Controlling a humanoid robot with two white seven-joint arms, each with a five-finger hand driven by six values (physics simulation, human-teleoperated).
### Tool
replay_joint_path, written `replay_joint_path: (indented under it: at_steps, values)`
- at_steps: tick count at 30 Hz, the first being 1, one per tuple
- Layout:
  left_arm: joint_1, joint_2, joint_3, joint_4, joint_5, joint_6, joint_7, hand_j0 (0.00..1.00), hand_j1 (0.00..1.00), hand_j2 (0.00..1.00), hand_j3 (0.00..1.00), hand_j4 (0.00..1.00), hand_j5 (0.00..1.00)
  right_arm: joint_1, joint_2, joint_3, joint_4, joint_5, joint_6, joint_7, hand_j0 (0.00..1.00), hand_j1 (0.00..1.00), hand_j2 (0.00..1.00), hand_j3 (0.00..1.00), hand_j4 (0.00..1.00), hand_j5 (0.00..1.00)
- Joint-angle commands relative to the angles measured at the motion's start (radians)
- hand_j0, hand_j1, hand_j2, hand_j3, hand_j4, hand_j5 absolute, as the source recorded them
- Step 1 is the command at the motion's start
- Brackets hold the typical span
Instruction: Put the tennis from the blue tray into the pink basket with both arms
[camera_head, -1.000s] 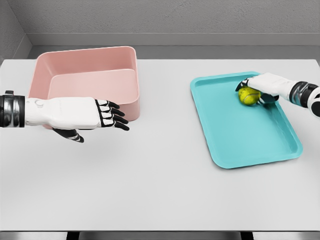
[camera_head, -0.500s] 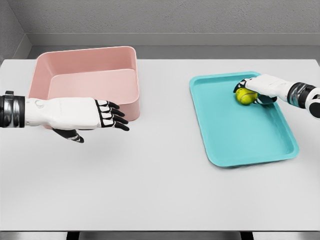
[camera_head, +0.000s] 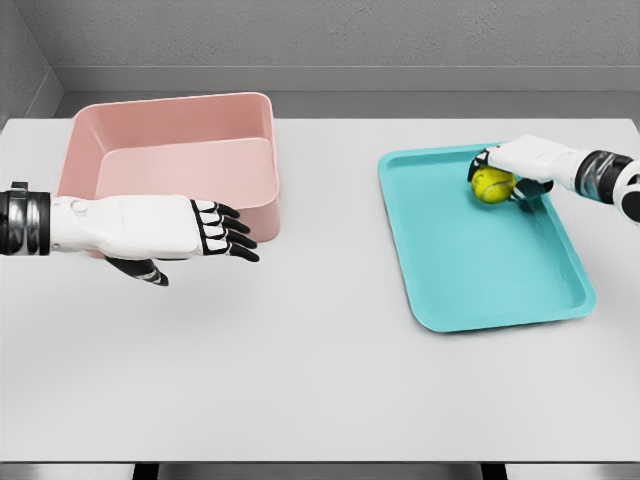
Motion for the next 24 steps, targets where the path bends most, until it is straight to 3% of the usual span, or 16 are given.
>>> replay_joint_path:
  at_steps: [1,24]
  values:
    - [0.0,0.0,0.001,0.0,0.006,0.002,0.0,1.0,1.0,1.0,1.0,1.0,1.0,-0.002,-0.001,-0.002,-0.007,-0.003,-0.03,0.008,0.59,0.59,0.59,0.59,0.59,0.59]
    - [0.0,-0.001,0.001,0.0,0.006,0.002,0.0,1.0,1.0,1.0,1.0,1.0,1.0,-0.009,-0.072,-0.016,-0.312,-0.02,-0.031,0.048,0.59,0.59,0.59,0.59,0.59,0.59]
